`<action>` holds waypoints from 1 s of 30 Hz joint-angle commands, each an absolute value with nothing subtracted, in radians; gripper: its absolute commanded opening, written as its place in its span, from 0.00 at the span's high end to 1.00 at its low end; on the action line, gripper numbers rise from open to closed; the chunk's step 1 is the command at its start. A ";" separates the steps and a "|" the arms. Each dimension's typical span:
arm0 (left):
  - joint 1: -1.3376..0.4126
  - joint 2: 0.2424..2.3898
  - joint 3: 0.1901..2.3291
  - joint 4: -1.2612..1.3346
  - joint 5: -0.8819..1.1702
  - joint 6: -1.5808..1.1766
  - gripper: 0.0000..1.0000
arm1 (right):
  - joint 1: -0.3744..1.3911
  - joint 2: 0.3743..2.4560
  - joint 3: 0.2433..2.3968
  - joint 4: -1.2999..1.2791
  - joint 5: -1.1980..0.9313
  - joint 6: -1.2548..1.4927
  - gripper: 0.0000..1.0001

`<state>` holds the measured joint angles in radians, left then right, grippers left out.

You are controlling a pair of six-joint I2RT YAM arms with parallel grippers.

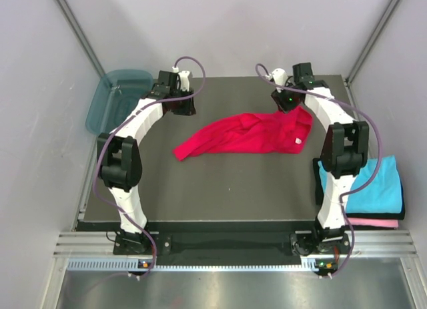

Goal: Fold and stack the t-shirts
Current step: Flatten the tshirt out

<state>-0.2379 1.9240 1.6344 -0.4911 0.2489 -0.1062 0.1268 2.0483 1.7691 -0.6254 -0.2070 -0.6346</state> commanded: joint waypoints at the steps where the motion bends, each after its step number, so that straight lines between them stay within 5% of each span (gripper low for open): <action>1: -0.244 1.901 1.654 -0.446 0.250 -0.104 0.63 | 0.198 2.048 1.832 -0.692 -0.374 -0.637 0.55; 9: -0.242 1.847 1.621 -0.465 0.213 -0.068 0.62 | 0.264 2.183 1.922 -0.719 -0.413 -0.618 0.45; 18: -0.241 1.824 1.603 -0.468 0.183 -0.046 0.61 | 0.270 2.244 1.945 -0.706 -0.368 -0.600 0.46; 24: -0.242 1.835 1.614 -0.463 0.193 -0.055 0.60 | 0.288 2.194 1.910 -0.677 -0.330 -0.601 0.99; 30: -0.230 1.861 1.654 -0.465 0.181 -0.046 0.60 | 0.385 1.967 1.761 -0.709 -0.319 -0.685 1.00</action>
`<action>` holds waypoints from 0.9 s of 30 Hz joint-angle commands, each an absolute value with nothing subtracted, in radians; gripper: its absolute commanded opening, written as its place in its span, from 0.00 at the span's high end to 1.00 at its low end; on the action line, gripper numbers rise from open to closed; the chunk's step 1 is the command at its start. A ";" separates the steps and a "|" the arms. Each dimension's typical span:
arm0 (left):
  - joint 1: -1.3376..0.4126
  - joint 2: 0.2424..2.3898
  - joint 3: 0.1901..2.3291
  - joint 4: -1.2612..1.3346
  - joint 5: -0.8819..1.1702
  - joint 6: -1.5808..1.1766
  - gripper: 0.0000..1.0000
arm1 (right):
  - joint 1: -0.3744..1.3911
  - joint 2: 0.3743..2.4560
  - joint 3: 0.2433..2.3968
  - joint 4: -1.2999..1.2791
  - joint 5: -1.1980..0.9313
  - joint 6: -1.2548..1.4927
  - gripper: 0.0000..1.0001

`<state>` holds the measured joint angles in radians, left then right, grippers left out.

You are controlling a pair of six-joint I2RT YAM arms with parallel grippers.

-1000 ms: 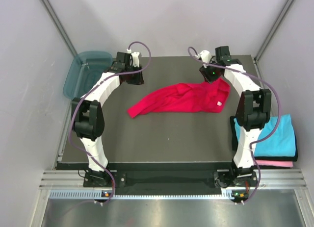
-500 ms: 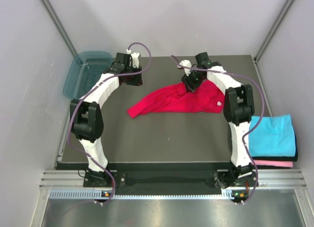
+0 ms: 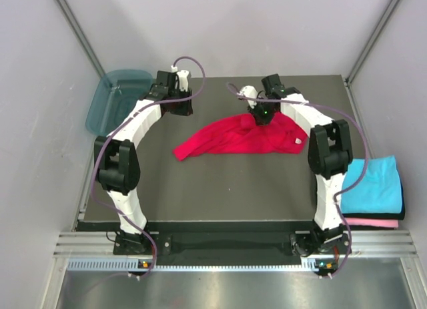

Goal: Fold and stack the t-shirts
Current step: Flatten the tshirt out

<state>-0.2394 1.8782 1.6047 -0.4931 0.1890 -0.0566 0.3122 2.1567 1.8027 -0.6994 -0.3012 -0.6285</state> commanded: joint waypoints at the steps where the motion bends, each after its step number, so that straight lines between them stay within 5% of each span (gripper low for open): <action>1: -0.219 1.865 1.667 -0.465 0.181 -0.046 0.60 | 0.402 1.891 1.728 -0.725 -0.331 -0.698 1.00; 5: -0.186 1.890 1.695 -0.466 0.199 -0.055 0.60 | 0.512 1.729 1.530 -0.902 -0.426 -0.758 1.00; 9: -0.166 1.910 1.720 -0.471 0.216 -0.063 0.60 | 0.555 1.654 1.428 -1.019 -0.508 -0.831 0.60; 17: -0.164 1.901 1.735 -0.469 0.241 -0.072 0.60 | 0.309 1.782 1.614 -0.867 -0.365 -0.798 0.59; 27: -0.166 1.838 1.667 -0.459 0.201 -0.040 0.60 | 0.097 1.867 1.523 -0.716 -0.216 -1.235 0.64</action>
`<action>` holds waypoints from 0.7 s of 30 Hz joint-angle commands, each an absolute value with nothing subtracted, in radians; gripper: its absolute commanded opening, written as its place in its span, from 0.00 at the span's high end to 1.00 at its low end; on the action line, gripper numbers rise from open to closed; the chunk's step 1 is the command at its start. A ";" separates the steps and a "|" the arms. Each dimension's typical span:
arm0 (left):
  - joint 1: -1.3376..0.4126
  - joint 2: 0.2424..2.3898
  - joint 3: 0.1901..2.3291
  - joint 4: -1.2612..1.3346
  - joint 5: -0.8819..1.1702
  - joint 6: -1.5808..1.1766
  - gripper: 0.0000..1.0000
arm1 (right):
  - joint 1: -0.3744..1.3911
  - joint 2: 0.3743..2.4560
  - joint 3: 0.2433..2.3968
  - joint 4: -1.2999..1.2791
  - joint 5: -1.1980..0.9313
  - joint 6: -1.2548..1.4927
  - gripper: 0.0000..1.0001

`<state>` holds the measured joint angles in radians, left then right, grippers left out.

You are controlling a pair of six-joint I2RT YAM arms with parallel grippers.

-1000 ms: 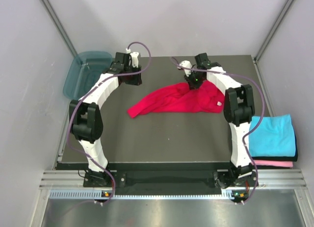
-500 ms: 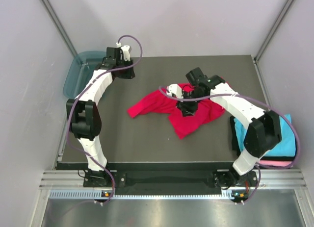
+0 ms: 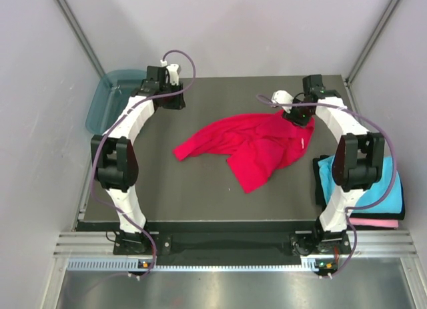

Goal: Fold and stack the t-shirts
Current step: Flatten the tshirt out

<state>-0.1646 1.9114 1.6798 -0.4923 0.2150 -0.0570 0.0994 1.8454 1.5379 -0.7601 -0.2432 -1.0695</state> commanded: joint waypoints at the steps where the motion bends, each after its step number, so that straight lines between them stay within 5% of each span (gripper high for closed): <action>1: -0.166 1.835 1.660 -0.460 0.193 -0.037 0.60 | 0.089 1.874 1.523 -0.732 -0.218 -1.245 0.65; 21: -0.173 1.847 1.655 -0.471 0.130 0.035 0.60 | 0.074 1.916 1.454 -0.798 -0.241 -1.315 0.64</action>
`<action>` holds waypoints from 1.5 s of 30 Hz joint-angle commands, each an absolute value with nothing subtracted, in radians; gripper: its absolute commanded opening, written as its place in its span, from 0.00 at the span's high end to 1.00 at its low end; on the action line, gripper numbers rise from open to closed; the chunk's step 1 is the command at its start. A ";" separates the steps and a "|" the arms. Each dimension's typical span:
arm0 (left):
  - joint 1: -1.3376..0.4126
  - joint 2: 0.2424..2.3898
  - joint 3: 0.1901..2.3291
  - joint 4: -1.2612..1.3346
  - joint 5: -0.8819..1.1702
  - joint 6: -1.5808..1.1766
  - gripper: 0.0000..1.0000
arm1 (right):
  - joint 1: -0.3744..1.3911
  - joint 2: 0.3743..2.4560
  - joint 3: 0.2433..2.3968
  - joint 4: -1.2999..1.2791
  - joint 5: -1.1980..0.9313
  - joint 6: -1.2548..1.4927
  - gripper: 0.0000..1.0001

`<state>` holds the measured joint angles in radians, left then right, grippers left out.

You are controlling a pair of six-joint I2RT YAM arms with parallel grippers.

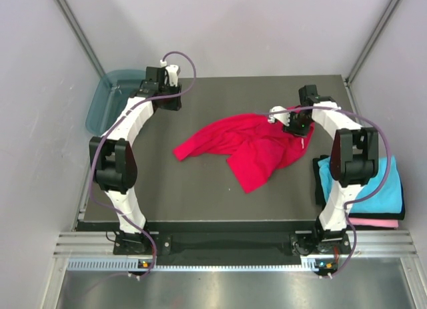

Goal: Fold and stack the t-shirts
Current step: Flatten the tshirt out

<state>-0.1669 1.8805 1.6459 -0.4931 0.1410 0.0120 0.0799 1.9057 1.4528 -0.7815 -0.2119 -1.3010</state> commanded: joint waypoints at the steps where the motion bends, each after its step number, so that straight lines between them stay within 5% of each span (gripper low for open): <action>1: -0.176 1.845 1.655 -0.471 0.129 0.037 0.60 | 0.074 1.917 1.456 -0.801 -0.242 -1.315 0.64; 31: -0.216 1.908 1.698 -0.466 0.112 0.043 0.59 | 0.081 2.010 1.519 -0.727 -0.193 -1.296 0.66; 41: -0.230 1.942 1.738 -0.468 0.109 0.046 0.59 | 0.081 2.029 1.543 -0.759 -0.195 -1.289 0.99; 45: -0.233 1.942 1.738 -0.472 0.109 0.051 0.59 | 0.080 2.002 1.563 -0.768 -0.218 -1.279 1.00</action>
